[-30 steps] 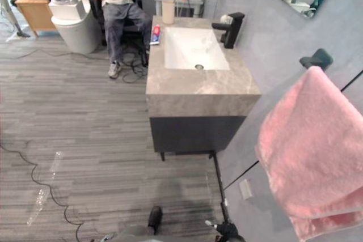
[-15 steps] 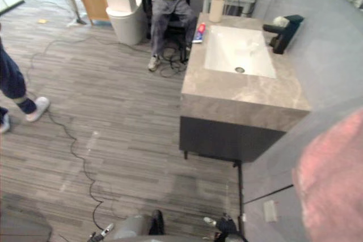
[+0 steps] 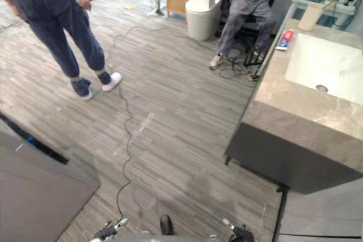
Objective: Organize washtable
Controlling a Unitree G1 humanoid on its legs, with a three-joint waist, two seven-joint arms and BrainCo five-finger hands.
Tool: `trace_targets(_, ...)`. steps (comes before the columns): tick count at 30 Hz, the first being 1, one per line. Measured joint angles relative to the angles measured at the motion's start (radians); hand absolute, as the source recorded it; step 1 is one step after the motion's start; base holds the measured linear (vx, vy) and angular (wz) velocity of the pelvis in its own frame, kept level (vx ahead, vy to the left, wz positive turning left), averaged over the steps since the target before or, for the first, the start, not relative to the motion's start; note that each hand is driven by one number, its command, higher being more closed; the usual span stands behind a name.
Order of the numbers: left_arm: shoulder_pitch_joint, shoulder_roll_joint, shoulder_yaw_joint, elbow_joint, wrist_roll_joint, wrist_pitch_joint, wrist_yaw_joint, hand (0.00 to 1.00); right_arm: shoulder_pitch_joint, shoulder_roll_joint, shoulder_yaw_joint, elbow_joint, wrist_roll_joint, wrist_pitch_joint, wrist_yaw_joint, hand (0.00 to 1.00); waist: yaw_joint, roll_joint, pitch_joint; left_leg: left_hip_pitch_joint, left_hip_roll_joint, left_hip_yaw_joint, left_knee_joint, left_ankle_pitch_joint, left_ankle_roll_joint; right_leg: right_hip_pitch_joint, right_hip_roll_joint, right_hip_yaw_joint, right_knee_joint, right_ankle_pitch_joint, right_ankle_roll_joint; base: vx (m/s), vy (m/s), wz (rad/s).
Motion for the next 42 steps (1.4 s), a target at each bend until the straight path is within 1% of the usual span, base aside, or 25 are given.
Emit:
trace_targets(3,-0.001,-0.001,-0.022,0.0,0.0,-0.002,-0.001,0.0,0.018,-0.003,0.004,-0.001,0.001,0.001,-0.005,0.0,-0.008,0.002,0.003,-0.003,-0.01,-0.006,0.0,-0.004,0.005,0.007,0.002,-0.003,-0.008,0.0,0.0,-0.12,0.0,0.07)
trace_targets(5,-0.003,-0.004,-0.033,0.0,0.0,-0.004,-0.001,0.0,0.029,-0.01,0.004,-0.001,0.002,0.014,-0.005,0.0,-0.022,0.001,0.005,-0.013,-0.018,-0.004,0.0,-0.004,0.006,0.009,-0.001,-0.013,-0.021,-0.002,-0.004,-0.11,0.007,0.25)
trace_targets(6,-0.004,-0.004,-0.033,0.0,0.0,-0.004,-0.001,0.0,0.035,-0.011,0.005,-0.002,0.003,0.019,-0.005,0.0,-0.028,-0.001,0.016,-0.016,-0.022,-0.001,0.0,-0.007,0.01,0.013,-0.005,-0.031,-0.029,-0.003,-0.005,-0.08,0.013,0.29)
trace_targets(11,-0.004,-0.009,-0.02,-0.001,0.0,-0.008,-0.001,0.0,0.052,-0.011,0.009,-0.002,0.019,0.021,-0.005,0.0,-0.022,-0.006,0.022,-0.012,-0.037,0.029,0.0,-0.009,0.012,0.015,-0.028,-0.057,-0.019,-0.016,0.011,-0.02,0.016,0.27)
trace_targets(13,-0.006,-0.009,-0.02,-0.002,0.001,-0.015,-0.001,0.0,0.051,-0.01,0.025,-0.003,0.019,0.02,-0.004,0.0,-0.02,-0.012,0.027,-0.005,-0.052,0.024,0.0,-0.012,0.017,0.016,-0.048,-0.057,0.002,-0.024,0.022,0.02,0.028,0.09)
trace_targets(14,-0.008,-0.008,-0.02,-0.001,0.002,-0.016,-0.001,0.0,0.052,-0.01,0.04,-0.01,0.02,0.02,-0.003,0.0,-0.02,-0.015,0.032,0.004,-0.063,0.013,0.0,-0.016,0.023,0.016,-0.061,-0.035,0.029,-0.036,0.019,0.07,0.02,0.14)
trace_targets(15,-0.01,-0.007,-0.023,-0.001,0.003,-0.016,-0.001,0.0,0.053,-0.01,0.045,-0.02,0.025,0.019,-0.003,0.0,-0.021,-0.014,0.038,0.01,-0.072,-0.007,0.0,-0.019,0.026,0.008,-0.054,0.031,0.055,-0.063,-0.013,0.06,0.012,0.17)
trace_targets(16,-0.011,-0.006,-0.025,-0.002,0.004,-0.016,-0.001,0.0,0.054,-0.01,0.048,-0.022,0.029,0.018,-0.002,0.0,-0.022,-0.015,0.04,0.013,-0.076,-0.016,0.0,-0.019,0.027,-0.004,-0.046,0.083,0.068,-0.083,-0.022,0.07,-0.01,0.26)
trace_targets(17,-0.016,0.003,-0.037,-0.001,0.012,-0.016,-0.002,0.0,0.054,-0.008,0.055,-0.023,0.04,0.017,-0.002,0.0,-0.025,-0.015,0.042,0.018,-0.087,-0.037,0.0,-0.019,0.027,-0.024,-0.021,0.183,0.087,-0.107,-0.034,0.08,-0.035,0.42)
trace_targets(18,-0.021,0.006,-0.041,-0.001,0.025,-0.016,-0.002,0.0,0.056,-0.006,0.064,-0.021,0.052,0.018,-0.003,0.0,-0.025,-0.023,0.047,0.019,-0.094,-0.058,0.0,-0.019,0.027,-0.027,-0.009,0.231,0.101,-0.119,-0.031,0.1,-0.05,0.5)
trace_targets(20,-0.026,0.01,-0.041,-0.001,0.033,-0.016,-0.002,0.0,0.056,0.001,0.086,-0.021,0.056,0.017,-0.002,0.0,-0.023,-0.031,0.051,0.019,-0.095,-0.089,0.001,-0.016,0.022,-0.027,0.006,0.243,0.095,-0.119,-0.03,0.1,-0.075,0.57)
trace_targets(22,-0.031,0.013,-0.04,-0.001,0.033,-0.016,-0.002,0.0,0.055,0.001,0.103,-0.019,0.033,0.017,-0.001,0.0,-0.018,-0.036,0.05,0.015,-0.096,-0.105,0.001,-0.015,0.021,-0.031,0.024,0.245,0.066,-0.117,-0.027,0.08,-0.092,0.39)
trace_targets(23,-0.033,0.013,-0.04,-0.001,0.032,-0.016,-0.001,0.0,0.055,-0.006,0.129,-0.018,0.015,0.017,0.0,0.0,-0.01,-0.04,0.049,0.013,-0.096,-0.111,0.001,-0.015,0.021,-0.041,0.034,0.252,0.059,-0.115,-0.025,0.07,-0.09,0.19)
trace_targets(25,-0.035,0.013,-0.04,-0.001,0.031,-0.017,0.0,0.0,0.055,-0.008,0.137,-0.01,0.005,0.017,0.001,0.0,0.0,-0.04,0.049,0.015,-0.096,-0.113,0.001,-0.015,0.021,-0.044,0.047,0.279,0.049,-0.113,-0.022,0.07,-0.085,0.1)
trace_targets(26,-0.038,0.013,-0.04,-0.001,0.031,-0.016,0.0,0.0,0.055,-0.011,0.148,-0.009,-0.004,0.016,0.0,0.0,0.005,-0.045,0.046,0.014,-0.096,-0.113,0.001,-0.015,0.021,-0.046,0.05,0.288,0.044,-0.113,-0.021,0.06,-0.083,-0.03)
trace_targets(30,-0.038,0.013,-0.037,0.001,0.036,-0.016,0.0,0.0,0.055,-0.013,0.159,0.004,0.001,0.009,0.0,0.0,0.004,-0.048,0.041,0.009,-0.096,-0.112,0.001,-0.015,0.021,-0.054,0.059,0.307,0.029,-0.107,-0.017,0.04,-0.086,-0.04)
trace_targets(32,-0.038,0.014,-0.036,0.003,0.046,-0.016,0.0,0.0,0.054,-0.013,0.16,0.018,0.02,0.003,0.0,0.0,0.004,-0.052,0.037,0.015,-0.096,-0.11,0.001,-0.015,0.021,-0.052,0.065,0.33,0.028,-0.1,-0.01,0.02,-0.115,-0.03)
trace_targets(35,-0.04,0.017,-0.038,0.006,0.08,-0.016,0.001,0.0,0.054,-0.015,0.173,0.027,0.021,-0.004,0.001,0.0,0.004,-0.056,0.031,0.035,-0.092,-0.104,0.0,-0.013,0.022,-0.026,0.07,0.33,0.013,-0.093,0.001,0.01,-0.134,-0.03)
trace_targets(39,-0.04,0.018,-0.044,0.008,0.116,-0.016,0.001,0.0,0.055,-0.021,0.199,0.037,0.021,-0.004,0.0,0.0,0.004,-0.059,0.017,0.042,-0.079,-0.098,0.0,-0.005,0.032,-0.018,0.082,0.328,0.01,-0.092,0.0,-0.01,-0.131,-0.02)
trace_targets(40,-0.041,0.021,-0.078,0.008,0.118,-0.017,0.001,0.0,0.052,-0.033,0.241,0.042,0.02,-0.005,0.0,0.0,0.004,-0.045,0.023,0.062,-0.067,-0.096,0.0,-0.005,0.027,0.016,0.097,0.326,-0.02,-0.095,-0.004,0.0,0.0,0.0)
trace_targets(42,-0.041,0.021,-0.078,0.008,0.118,-0.017,0.001,0.0,0.052,-0.033,0.241,0.042,0.02,-0.005,0.0,0.0,0.004,-0.046,0.023,0.062,-0.067,-0.096,0.0,-0.005,0.027,0.016,0.098,0.326,-0.02,-0.095,-0.004,0.0,0.0,0.0)
